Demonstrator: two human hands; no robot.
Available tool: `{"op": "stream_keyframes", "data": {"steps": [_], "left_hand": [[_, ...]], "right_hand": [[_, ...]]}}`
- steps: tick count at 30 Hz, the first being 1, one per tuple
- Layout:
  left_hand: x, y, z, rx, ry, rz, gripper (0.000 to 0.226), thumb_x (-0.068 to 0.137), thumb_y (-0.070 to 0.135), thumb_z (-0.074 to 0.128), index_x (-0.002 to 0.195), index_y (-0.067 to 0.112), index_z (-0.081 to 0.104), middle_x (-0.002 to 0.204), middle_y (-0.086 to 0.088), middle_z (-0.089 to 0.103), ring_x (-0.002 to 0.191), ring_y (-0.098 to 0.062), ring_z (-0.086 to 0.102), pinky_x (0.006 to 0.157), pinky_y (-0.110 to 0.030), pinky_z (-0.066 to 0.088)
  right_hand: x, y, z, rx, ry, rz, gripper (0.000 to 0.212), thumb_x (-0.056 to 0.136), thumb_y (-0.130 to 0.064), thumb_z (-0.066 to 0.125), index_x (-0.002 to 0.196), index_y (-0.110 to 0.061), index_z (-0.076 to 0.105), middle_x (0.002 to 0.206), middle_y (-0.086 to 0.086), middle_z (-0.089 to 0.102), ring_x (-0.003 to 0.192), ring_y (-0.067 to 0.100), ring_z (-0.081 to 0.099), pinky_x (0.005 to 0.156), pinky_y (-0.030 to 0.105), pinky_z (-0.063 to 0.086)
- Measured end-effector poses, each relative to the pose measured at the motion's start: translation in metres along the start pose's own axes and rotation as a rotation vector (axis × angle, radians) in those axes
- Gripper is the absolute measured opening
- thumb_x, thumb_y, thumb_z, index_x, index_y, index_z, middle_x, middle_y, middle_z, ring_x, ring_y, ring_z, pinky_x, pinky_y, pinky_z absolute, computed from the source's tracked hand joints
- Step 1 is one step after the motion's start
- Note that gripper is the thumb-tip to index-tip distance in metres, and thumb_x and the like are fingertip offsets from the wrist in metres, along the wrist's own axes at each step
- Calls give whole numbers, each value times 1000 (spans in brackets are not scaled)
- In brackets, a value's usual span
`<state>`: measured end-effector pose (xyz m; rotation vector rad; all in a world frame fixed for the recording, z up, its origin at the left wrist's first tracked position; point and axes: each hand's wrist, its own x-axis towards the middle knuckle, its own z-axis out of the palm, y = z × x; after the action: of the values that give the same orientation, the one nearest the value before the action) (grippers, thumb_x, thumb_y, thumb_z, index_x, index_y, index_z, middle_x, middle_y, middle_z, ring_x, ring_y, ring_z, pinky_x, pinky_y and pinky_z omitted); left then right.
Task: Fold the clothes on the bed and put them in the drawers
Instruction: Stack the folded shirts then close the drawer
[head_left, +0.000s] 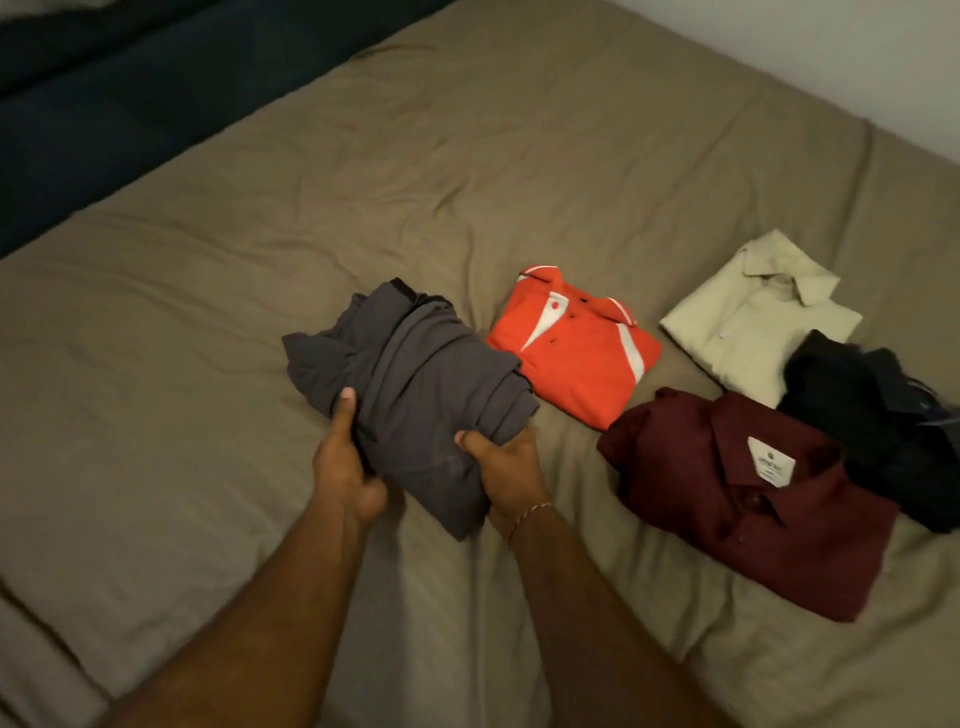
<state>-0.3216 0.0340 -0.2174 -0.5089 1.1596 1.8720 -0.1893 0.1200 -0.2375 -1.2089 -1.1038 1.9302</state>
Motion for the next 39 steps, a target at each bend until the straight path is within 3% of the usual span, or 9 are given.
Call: {"op": "stream_keyframes", "data": {"steps": [6, 11, 15, 19, 22, 27, 33, 36, 39], "left_hand": [[-48, -54, 54, -67, -205, -177, 50, 101, 35, 52, 146, 12, 59, 139, -13, 66, 129, -32, 63, 110, -45, 51], [-90, -166, 124, -25, -364, -354, 29, 79, 20, 65, 103, 14, 82, 111, -10, 78, 101, -27, 75, 88, -40, 61], [-107, -250, 148, 70, -330, -499, 42, 84, 7, 65, 125, 4, 69, 122, -17, 72, 98, -30, 71, 82, -41, 59], [-95, -288, 145, 530, -140, -516, 30, 94, 17, 71, 124, 16, 66, 114, -9, 72, 91, -21, 66, 79, -34, 49], [-74, -292, 140, 616, -61, -249, 29, 88, 19, 81, 114, 14, 71, 104, 0, 79, 90, -15, 73, 73, -28, 56], [-52, -279, 146, 701, 6, 134, 83, 69, 26, 98, 137, 12, 54, 130, -6, 68, 114, -19, 70, 102, -38, 56], [-62, -267, 154, 1248, 106, 683, 98, 72, 46, 85, 153, 19, 39, 153, -18, 44, 141, -40, 43, 112, -52, 38], [-84, -271, 181, 1501, -635, 1247, 92, 80, 46, 69, 161, 31, 30, 172, -6, 16, 157, -26, 20, 121, -41, 23], [-81, -294, 244, 1575, -1053, 1129, 83, 87, 43, 72, 159, 33, 33, 173, -2, 10, 158, -23, 14, 122, -36, 22]], "right_hand": [[-49, -69, -107, -100, 28, -148, 55, 81, 21, 71, 124, -13, 68, 121, 1, 75, 114, 17, 70, 98, 35, 55], [-81, -134, -254, -104, 171, -224, 58, 77, 10, 77, 124, -24, 71, 130, 4, 72, 122, 25, 66, 103, 38, 54], [-75, -143, -364, -172, 320, -12, 58, 71, -16, 91, 125, -22, 69, 125, 7, 74, 113, 29, 71, 88, 40, 61], [-50, -105, -421, -465, 549, 271, 62, 78, -27, 89, 132, -11, 63, 129, 8, 68, 109, 29, 67, 100, 47, 54], [-41, -87, -428, -542, 605, 313, 82, 65, -46, 95, 133, -16, 59, 128, 4, 66, 115, 30, 65, 103, 48, 53], [-31, -77, -411, -668, 662, 306, 97, 67, -42, 96, 144, -13, 44, 139, 14, 62, 122, 36, 62, 100, 45, 50], [-26, -115, -419, -228, 757, 99, 107, 71, -43, 89, 158, -21, 31, 151, 5, 47, 138, 26, 48, 114, 47, 42], [5, -133, -424, 252, 955, -31, 89, 83, -35, 85, 156, -16, 36, 145, 8, 53, 135, 29, 53, 114, 50, 43], [36, -135, -421, 611, 804, 80, 64, 88, -41, 79, 144, -21, 56, 139, 12, 64, 126, 36, 61, 108, 60, 47]]}}
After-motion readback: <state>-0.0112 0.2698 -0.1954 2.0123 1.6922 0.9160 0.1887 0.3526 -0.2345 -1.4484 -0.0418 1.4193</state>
